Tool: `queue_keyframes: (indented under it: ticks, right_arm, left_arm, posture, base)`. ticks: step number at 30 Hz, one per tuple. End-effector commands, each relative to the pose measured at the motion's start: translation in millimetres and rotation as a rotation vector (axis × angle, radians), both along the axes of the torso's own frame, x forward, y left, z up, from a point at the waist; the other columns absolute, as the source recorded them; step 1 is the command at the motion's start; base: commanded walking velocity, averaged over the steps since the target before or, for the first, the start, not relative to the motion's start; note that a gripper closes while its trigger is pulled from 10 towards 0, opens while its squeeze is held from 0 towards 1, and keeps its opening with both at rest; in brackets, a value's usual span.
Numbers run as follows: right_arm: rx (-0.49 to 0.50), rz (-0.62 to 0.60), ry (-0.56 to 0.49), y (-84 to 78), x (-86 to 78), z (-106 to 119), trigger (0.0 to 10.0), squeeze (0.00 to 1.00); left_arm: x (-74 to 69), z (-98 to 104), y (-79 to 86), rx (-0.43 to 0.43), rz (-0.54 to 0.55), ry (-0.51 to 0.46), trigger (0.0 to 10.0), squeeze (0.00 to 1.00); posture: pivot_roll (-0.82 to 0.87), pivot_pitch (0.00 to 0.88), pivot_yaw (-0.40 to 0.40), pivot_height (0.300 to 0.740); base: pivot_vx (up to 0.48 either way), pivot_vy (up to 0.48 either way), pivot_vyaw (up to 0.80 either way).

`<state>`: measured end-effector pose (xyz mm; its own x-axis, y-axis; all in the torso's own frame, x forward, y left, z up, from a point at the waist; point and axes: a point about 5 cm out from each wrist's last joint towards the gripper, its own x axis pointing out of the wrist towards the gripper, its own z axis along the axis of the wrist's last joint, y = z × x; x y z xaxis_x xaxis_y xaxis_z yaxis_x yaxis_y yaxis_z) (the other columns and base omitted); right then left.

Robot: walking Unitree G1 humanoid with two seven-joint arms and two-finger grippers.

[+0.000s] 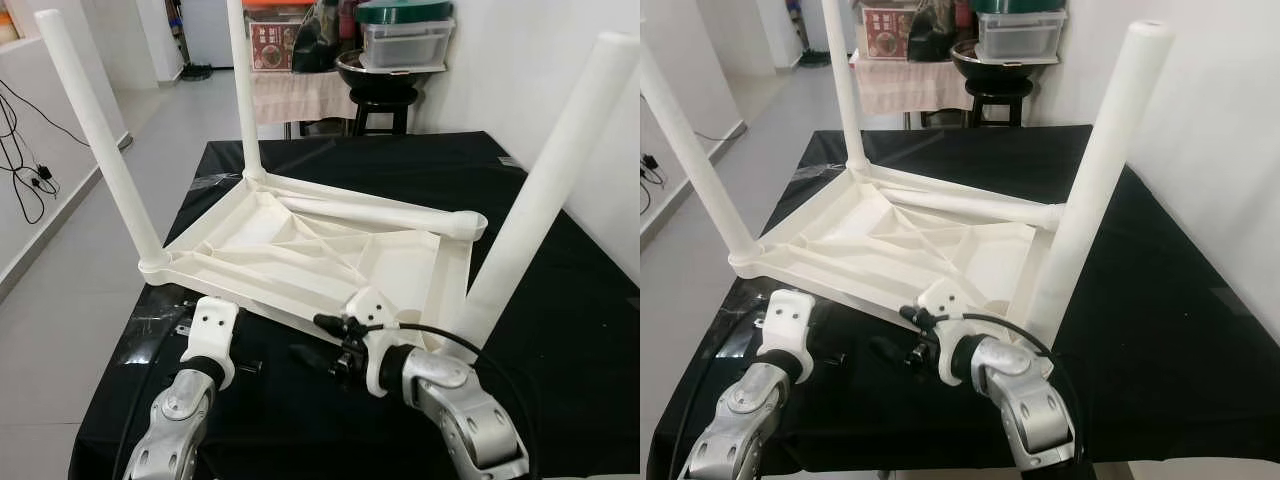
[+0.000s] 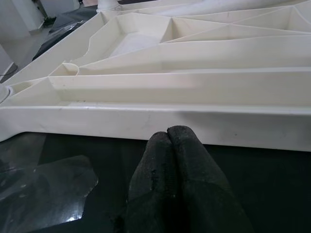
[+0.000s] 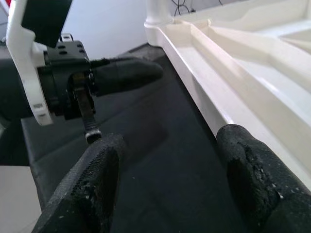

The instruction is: Building children table

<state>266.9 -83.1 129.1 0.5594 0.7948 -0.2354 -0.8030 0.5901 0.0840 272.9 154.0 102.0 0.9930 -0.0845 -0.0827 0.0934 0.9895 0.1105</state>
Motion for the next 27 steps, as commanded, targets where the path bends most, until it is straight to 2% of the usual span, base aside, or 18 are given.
queue_keyframes:
  ticks: [1, 6, 15, 22, 26, 27]
  right_arm:
    - [0.024, -0.01, -0.003, -0.7, -0.6, -0.7, 10.0, 0.0]
    - [0.04, -0.034, 0.001, -5.5, 1.4, -0.7, 10.0, 0.0]
    - [0.009, -0.052, -0.015, -9.8, 3.2, -6.8, 10.0, 0.0]
    - [0.049, -0.207, -0.02, -27.8, 10.7, -9.9, 10.0, 0.0]
    - [0.056, -0.225, -0.025, -30.0, 11.7, -10.3, 10.0, 0.0]
    - [0.063, -0.256, -0.022, -35.2, 12.1, -12.6, 10.0, 0.0]
  left_arm:
    - [-0.8, -4.2, 2.8, 0.02, 0.009, 0.019, 10.0, 0.0]
    - [-0.7, -3.6, 1.3, 0.038, 0.008, 0.009, 10.0, 0.0]
    - [-2.0, -4.3, -5.8, 0.021, -0.02, 0.015, 10.0, 0.0]
    - [-2.3, -6.1, -4.8, 0.034, 0.001, 0.024, 10.0, 0.0]
    - [-2.5, -6.6, -4.7, 0.034, 0.002, 0.025, 10.0, 0.0]
    - [-3.0, -7.2, -5.1, 0.038, -0.002, 0.028, 10.0, 0.0]
  posture:
    - [-0.08, 0.0, 0.004, 0.74]
    - [-0.08, 0.0, 0.006, 0.74]
    - [-0.08, 0.0, 0.009, 0.74]
    - [-0.09, 0.0, 0.009, 0.74]
    - [-0.09, 0.0, 0.009, 0.74]
    - [-0.09, 0.0, 0.012, 0.74]
  base:
    - [0.0, 0.48, 0.0]
    - [0.0, 0.48, 0.0]
    - [0.0, 0.0, 0.0]
    - [0.0, 0.0, 0.0]
    - [0.0, 0.0, 0.0]
    - [0.0, 0.0, 0.0]
